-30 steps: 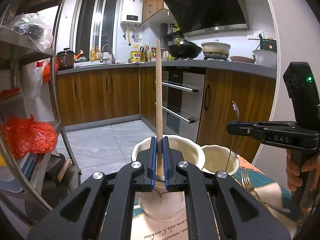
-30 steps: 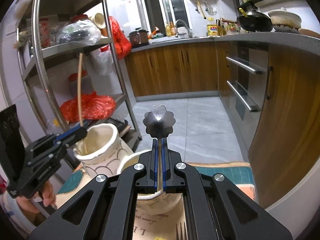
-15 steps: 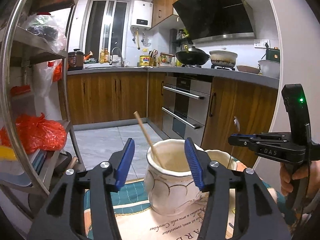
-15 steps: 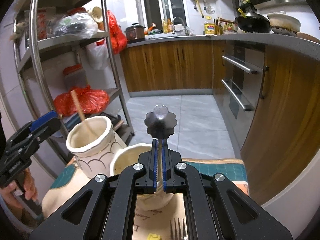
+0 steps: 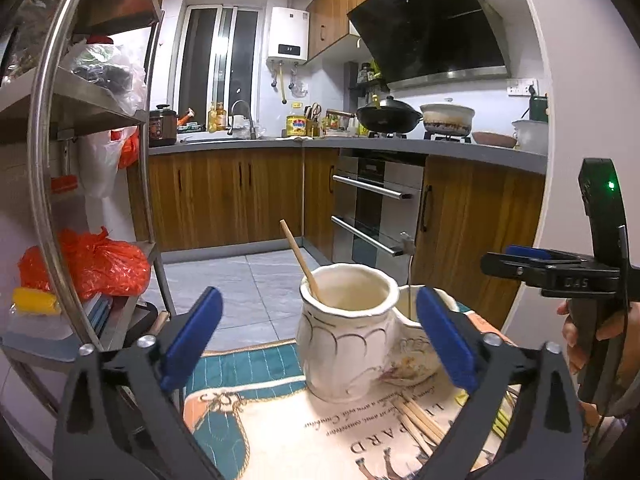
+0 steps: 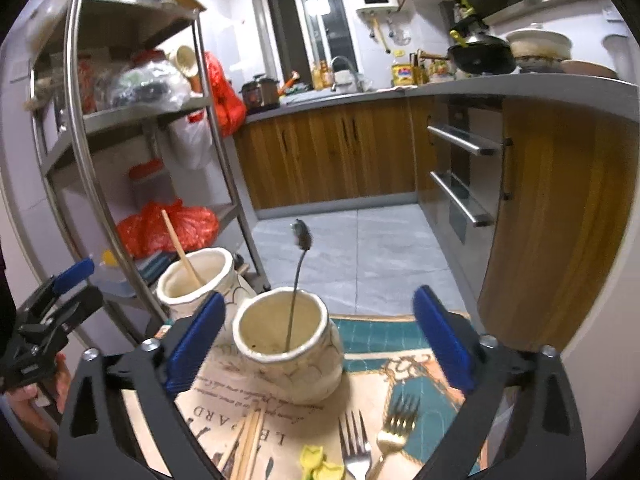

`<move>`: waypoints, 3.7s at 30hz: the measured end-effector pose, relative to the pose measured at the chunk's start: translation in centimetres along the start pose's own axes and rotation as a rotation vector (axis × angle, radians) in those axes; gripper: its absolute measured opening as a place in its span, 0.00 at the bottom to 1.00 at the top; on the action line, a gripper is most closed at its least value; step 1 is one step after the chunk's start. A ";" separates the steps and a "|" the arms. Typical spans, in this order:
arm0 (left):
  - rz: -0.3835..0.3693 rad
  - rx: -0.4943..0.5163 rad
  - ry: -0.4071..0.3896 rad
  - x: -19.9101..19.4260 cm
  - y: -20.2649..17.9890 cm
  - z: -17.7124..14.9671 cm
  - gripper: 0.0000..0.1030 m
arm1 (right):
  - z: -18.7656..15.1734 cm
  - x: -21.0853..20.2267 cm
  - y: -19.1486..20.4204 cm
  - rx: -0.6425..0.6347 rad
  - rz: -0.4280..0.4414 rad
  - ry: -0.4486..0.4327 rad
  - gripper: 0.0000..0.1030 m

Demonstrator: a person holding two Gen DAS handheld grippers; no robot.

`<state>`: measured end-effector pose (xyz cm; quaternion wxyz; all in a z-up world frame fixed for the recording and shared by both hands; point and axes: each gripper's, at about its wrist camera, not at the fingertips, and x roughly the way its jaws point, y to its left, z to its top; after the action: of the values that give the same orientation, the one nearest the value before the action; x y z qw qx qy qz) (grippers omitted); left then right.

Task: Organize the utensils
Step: 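Release the spoon into the small vase with the right tool while the left tool withdraws, then grasp another wooden chopstick with the left tool while the right tool grasps the silver fork, then lift the chopstick into the tall vase with left tool while right tool carries fork over small vase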

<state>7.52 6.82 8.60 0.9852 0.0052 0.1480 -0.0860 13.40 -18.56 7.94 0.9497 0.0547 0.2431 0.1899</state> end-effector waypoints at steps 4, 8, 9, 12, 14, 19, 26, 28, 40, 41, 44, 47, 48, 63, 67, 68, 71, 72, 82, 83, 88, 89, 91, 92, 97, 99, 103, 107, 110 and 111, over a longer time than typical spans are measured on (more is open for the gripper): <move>0.012 0.025 0.007 -1.4 -0.8 -0.2 0.95 | -0.7 -2.2 -0.5 -0.002 -0.039 -0.026 0.95; 0.001 0.026 0.021 -2.8 -1.6 -0.6 0.95 | -1.5 -4.4 -1.1 0.002 -0.120 -0.051 0.95; -0.003 0.025 0.027 -3.1 -1.7 -0.7 0.95 | -1.8 -4.8 -1.2 0.002 -0.131 -0.064 0.95; -0.005 0.027 0.043 -4.0 -1.9 -1.3 0.95 | -2.8 -6.2 -1.1 -0.041 -0.165 -0.112 0.95; 0.001 0.018 0.056 -4.4 -2.0 -1.5 0.95 | -3.5 -6.4 -1.1 -0.068 -0.174 -0.084 0.95; -0.016 -0.045 0.109 -4.9 -1.6 -2.7 0.95 | -5.6 -6.8 -1.4 -0.058 -0.152 -0.035 0.95; 0.008 -0.046 0.169 -4.8 -2.1 -4.2 0.95 | -8.1 -6.5 -1.6 -0.063 -0.138 0.057 0.95; 0.002 -0.046 0.189 -4.6 -2.4 -4.5 0.95 | -8.6 -6.6 -1.8 -0.063 -0.135 0.073 0.95; -0.010 -0.013 0.372 -1.3 -5.5 -8.9 0.95 | -11.7 -5.4 -3.0 -0.077 -0.153 0.219 0.95; -0.013 -0.006 0.383 -1.1 -5.7 -9.2 0.95 | -11.9 -5.3 -3.0 -0.074 -0.143 0.230 0.95; -0.026 0.045 0.429 -0.5 -7.1 -10.5 0.95 | -12.3 -4.8 -3.1 -0.083 -0.152 0.250 0.94; -0.033 0.070 0.445 -0.2 -7.8 -11.2 0.94 | -12.6 -4.4 -3.1 -0.092 -0.159 0.272 0.85; -0.035 0.076 0.449 -0.2 -8.0 -11.5 0.94 | -12.7 -4.3 -3.0 -0.095 -0.150 0.283 0.71; -0.150 0.144 0.535 0.3 -10.2 -12.7 0.45 | -12.9 -2.7 -1.3 -0.185 -0.093 0.406 0.20; -0.146 0.142 0.543 0.5 -10.1 -12.7 0.39 | -13.2 -2.1 -1.8 -0.192 -0.109 0.442 0.20; -0.145 0.144 0.546 0.6 -10.0 -12.6 0.37 | -13.1 -1.9 -1.8 -0.197 -0.109 0.443 0.20; -0.139 0.135 0.570 1.2 -9.3 -12.3 0.31 | -12.6 -1.1 -1.6 -0.227 -0.120 0.457 0.20; -0.135 0.130 0.581 1.4 -9.0 -12.1 0.30 | -12.4 -0.8 -1.6 -0.234 -0.125 0.465 0.21; -0.125 0.102 0.620 2.4 -6.9 -11.7 0.27 | -11.6 0.9 -2.9 -0.234 -0.062 0.450 0.13; -0.119 0.102 0.615 2.5 -6.9 -11.7 0.23 | -11.7 0.9 -2.8 -0.234 -0.055 0.446 0.10; -0.076 0.122 0.582 2.3 -6.6 -12.0 0.05 | -11.9 0.5 -2.5 -0.239 -0.062 0.416 0.07; -0.081 0.122 0.581 2.1 -6.5 -12.0 0.05 | -12.0 0.3 -2.5 -0.232 -0.059 0.410 0.07; -0.092 0.109 0.581 2.0 -6.1 -11.9 0.05 | -12.1 -0.1 -2.7 -0.225 -0.058 0.396 0.07; -0.094 0.104 0.578 1.9 -5.9 -11.9 0.05 | -12.0 -0.2 -2.7 -0.222 -0.058 0.390 0.07; -0.111 0.088 0.560 1.1 -5.2 -11.6 0.05 | -11.6 -1.5 -3.2 -0.187 -0.040 0.346 0.07; -0.118 0.086 0.550 0.7 -5.1 -11.3 0.05 | -11.4 -2.1 -3.1 -0.179 -0.031 0.332 0.07; -0.143 0.114 0.556 0.0 -5.5 -10.8 0.05 | -11.6 -2.3 -2.8 -0.197 -0.027 0.379 0.07; -0.166 0.160 0.586 -0.2 -6.3 -11.0 0.05 | -12.4 -1.6 -2.7 -0.218 -0.044 0.477 0.07; -0.172 0.201 0.614 -0.3 -6.7 -11.3 0.05 | -12.0 -1.1 -2.9 -0.219 -0.061 0.519 0.09; -0.176 0.206 0.628 -0.3 -6.7 -11.4 0.05 | -11.9 -0.9 -2.9 -0.225 -0.063 0.530 0.13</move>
<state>2.79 0.67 -2.13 0.8747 0.1180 0.4344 -0.1796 7.89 -21.43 -2.61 0.8586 -0.1100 0.4618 0.1937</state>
